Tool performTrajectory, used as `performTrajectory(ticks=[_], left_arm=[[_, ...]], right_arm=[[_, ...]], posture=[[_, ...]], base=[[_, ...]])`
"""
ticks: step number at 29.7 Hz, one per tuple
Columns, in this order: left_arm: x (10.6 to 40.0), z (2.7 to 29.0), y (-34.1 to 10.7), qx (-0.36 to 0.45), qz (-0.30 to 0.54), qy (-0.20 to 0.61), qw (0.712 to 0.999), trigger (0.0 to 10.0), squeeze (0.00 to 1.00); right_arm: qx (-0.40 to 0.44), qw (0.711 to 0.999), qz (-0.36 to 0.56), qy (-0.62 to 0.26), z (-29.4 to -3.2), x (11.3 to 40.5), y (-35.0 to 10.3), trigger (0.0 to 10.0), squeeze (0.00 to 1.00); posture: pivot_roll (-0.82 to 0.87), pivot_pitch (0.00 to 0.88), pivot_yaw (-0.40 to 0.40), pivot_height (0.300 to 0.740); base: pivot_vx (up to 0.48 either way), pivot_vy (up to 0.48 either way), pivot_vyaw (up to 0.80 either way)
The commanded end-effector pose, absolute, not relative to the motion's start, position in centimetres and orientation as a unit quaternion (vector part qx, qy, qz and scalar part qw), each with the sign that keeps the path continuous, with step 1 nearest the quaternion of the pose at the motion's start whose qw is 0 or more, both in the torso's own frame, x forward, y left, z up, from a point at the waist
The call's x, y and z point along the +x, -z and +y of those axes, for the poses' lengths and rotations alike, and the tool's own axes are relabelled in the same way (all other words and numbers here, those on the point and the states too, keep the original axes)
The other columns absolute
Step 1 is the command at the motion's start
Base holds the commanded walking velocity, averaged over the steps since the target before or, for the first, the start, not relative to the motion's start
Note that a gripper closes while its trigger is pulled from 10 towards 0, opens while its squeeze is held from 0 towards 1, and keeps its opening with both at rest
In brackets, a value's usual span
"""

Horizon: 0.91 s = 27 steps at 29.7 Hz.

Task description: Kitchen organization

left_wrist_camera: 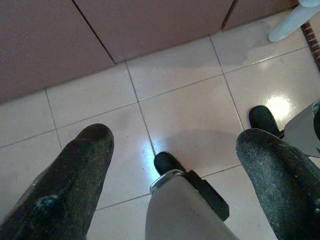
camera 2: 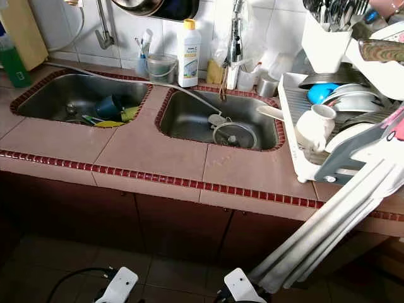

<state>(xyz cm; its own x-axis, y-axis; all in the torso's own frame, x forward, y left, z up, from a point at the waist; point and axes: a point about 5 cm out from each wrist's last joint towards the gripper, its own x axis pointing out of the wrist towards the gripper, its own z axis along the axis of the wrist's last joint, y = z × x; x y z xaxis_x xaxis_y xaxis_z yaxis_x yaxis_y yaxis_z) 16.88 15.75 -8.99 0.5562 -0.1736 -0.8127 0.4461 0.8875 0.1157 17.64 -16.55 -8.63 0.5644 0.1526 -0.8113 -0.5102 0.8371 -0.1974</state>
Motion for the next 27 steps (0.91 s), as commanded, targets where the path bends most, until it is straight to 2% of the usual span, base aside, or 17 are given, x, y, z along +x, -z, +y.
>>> performTrajectory(ticks=[1, 10, 21, 27], left_arm=[[16.6, 16.3, 9.1, 0.16, 0.443, 0.168, 0.866, 10.0, 0.0], [15.4, 17.8, 9.5, 0.147, 0.468, 0.131, 0.862, 10.0, 0.0], [15.3, 17.9, 9.6, 0.151, 0.469, 0.137, 0.859, 10.0, 0.0], [15.6, 17.7, 9.5, 0.158, 0.467, 0.149, 0.857, 10.0, 0.0]], right_arm=[[-0.223, 0.859, 0.421, -0.189, -17.1, 17.8, 8.5, 10.0, 0.0], [-0.21, 0.861, 0.434, -0.163, -17.7, 17.2, 8.8, 10.0, 0.0], [-0.211, 0.859, 0.437, -0.165, -17.8, 17.0, 8.8, 10.0, 0.0], [-0.206, 0.861, 0.437, -0.158, -17.7, 17.1, 8.8, 10.0, 0.0]], posture=[[-0.1, 0.0, -0.086, 0.732], [-0.09, 0.0, -0.087, 0.732], [-0.09, 0.0, -0.083, 0.732], [-0.13, 0.0, -0.051, 0.732]], base=[[0.0, 0.0, 0.0], [0.0, 0.0, 0.0], [0.0, 0.0, 0.0], [0.0, 0.0, 0.0]])
